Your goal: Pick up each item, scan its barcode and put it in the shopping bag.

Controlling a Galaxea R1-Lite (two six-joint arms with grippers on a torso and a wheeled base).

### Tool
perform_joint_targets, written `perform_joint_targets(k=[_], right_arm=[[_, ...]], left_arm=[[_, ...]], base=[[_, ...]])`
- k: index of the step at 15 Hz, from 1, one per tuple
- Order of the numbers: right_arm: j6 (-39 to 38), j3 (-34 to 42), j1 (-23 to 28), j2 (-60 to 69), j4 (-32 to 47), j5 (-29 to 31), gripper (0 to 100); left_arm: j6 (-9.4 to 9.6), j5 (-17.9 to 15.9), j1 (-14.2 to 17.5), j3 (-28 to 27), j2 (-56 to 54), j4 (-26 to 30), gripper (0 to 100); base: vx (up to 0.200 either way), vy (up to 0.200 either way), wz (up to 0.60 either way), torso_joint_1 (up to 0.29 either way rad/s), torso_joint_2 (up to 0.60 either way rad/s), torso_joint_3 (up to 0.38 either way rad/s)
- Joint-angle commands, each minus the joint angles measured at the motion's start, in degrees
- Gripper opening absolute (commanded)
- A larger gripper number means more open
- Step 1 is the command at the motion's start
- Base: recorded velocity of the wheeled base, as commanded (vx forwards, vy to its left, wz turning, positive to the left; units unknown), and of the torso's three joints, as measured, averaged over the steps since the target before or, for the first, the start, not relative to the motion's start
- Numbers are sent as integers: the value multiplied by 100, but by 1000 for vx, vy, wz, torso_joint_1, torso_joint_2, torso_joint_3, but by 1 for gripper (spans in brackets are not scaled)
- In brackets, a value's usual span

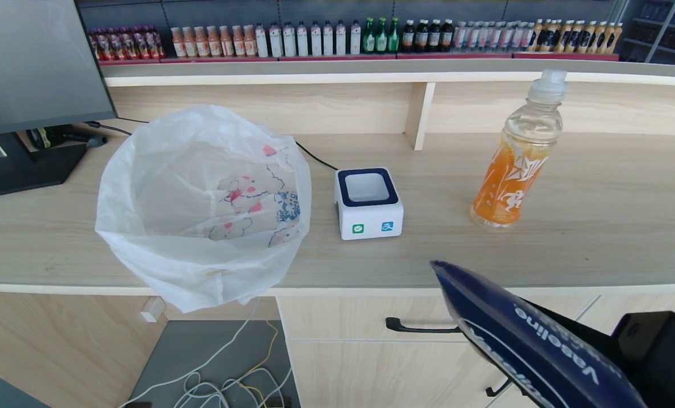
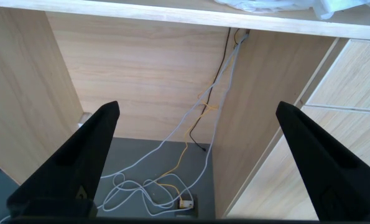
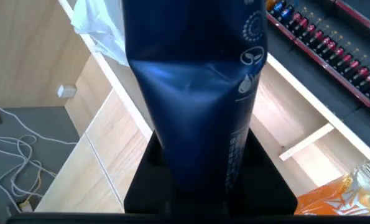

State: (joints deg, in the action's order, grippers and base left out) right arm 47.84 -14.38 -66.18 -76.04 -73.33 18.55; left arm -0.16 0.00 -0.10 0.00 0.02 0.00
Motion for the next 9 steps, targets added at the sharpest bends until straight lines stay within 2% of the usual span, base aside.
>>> perform_joint_targets(k=[1, 5, 6, 8, 9], right_arm=[[270, -223, -88, -464, -15, -203, 0], [859, -223, -228, -543, -59, -229, 0], [1193, -170, -483, -517, -59, -221, 0], [1747, -223, -483, -499, -59, -221, 0], [2485, -319, -483, -499, -59, -221, 0]], left_arm=[[-2, 0, 1, 0, 6, 0, 100], [-2, 0, 1, 0, 6, 0, 100], [-2, 0, 1, 0, 6, 0, 100], [-2, 0, 1, 0, 6, 0, 100], [-2, 0, 1, 0, 6, 0, 100]], base=[[0, 0, 0, 0, 0, 0], [0, 0, 0, 0, 0, 0], [0, 0, 0, 0, 0, 0], [0, 0, 0, 0, 0, 0], [0, 0, 0, 0, 0, 0]])
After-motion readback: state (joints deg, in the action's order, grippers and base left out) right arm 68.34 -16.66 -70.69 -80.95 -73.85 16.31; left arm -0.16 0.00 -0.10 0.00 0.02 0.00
